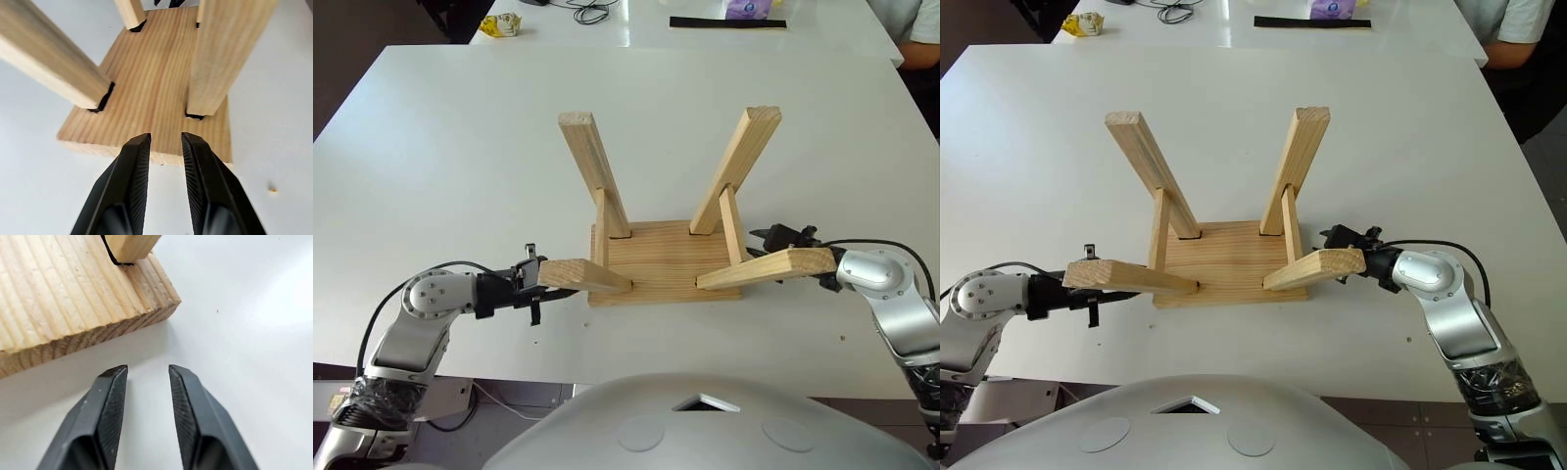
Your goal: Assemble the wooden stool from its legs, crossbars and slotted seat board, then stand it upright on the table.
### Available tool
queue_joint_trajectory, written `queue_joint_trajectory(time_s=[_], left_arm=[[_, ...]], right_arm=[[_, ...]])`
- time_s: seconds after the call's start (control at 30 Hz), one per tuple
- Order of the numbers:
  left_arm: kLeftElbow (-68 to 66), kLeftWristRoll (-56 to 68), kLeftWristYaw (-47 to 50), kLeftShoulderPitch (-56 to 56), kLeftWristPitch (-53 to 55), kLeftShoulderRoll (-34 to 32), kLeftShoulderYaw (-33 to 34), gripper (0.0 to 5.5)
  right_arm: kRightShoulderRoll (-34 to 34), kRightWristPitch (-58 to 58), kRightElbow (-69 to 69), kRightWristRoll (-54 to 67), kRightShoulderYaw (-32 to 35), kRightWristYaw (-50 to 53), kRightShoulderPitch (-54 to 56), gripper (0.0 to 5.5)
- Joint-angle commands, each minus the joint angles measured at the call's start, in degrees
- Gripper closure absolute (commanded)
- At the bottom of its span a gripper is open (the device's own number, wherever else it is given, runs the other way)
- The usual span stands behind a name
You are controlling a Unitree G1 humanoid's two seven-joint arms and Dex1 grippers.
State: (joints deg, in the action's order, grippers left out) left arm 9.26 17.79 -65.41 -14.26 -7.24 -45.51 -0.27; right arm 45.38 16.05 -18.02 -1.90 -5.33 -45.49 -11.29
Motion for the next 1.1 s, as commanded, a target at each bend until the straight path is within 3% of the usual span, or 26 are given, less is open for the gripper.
queue_joint_trajectory(time_s=[0.03,0.13,0.23,0.47,0.9,1.1], left_arm=[[2.61,2.87,-0.38,-1.55,1.41,-2.54,4.89,4.34],[6.11,4.98,-1.64,-7.87,2.62,-4.36,9.41,4.34],[7.57,5.05,-1.4,-13.3,1.73,-3.47,11.75,4.34],[6.66,-0.11,2.45,-14.94,-0.45,-0.34,9.15,5.12],[-2.34,-17.0,9.48,-15.45,-21.25,3.56,1.14,5.12],[-6.32,-18.35,14.27,-15.29,-24.88,5.41,-0.51,5.12]], right_arm=[[3.06,0.95,-3.74,3.24,5.45,-2.47,-6.6,3.96],[4.66,1.93,-6.53,6.52,10.68,-5.22,-12.52,3.96],[4.86,2.12,-8.45,8.41,13.2,-6.48,-15.95,4.38],[2.66,3.43,-11.51,7.95,9.77,-4.22,-16.69,5.44],[0.38,3.71,-12.81,6.55,3.65,-1.42,-15.97,5.47],[-0.74,3.85,-14.13,6.04,0.5,-0.4,-17.65,5.47]])
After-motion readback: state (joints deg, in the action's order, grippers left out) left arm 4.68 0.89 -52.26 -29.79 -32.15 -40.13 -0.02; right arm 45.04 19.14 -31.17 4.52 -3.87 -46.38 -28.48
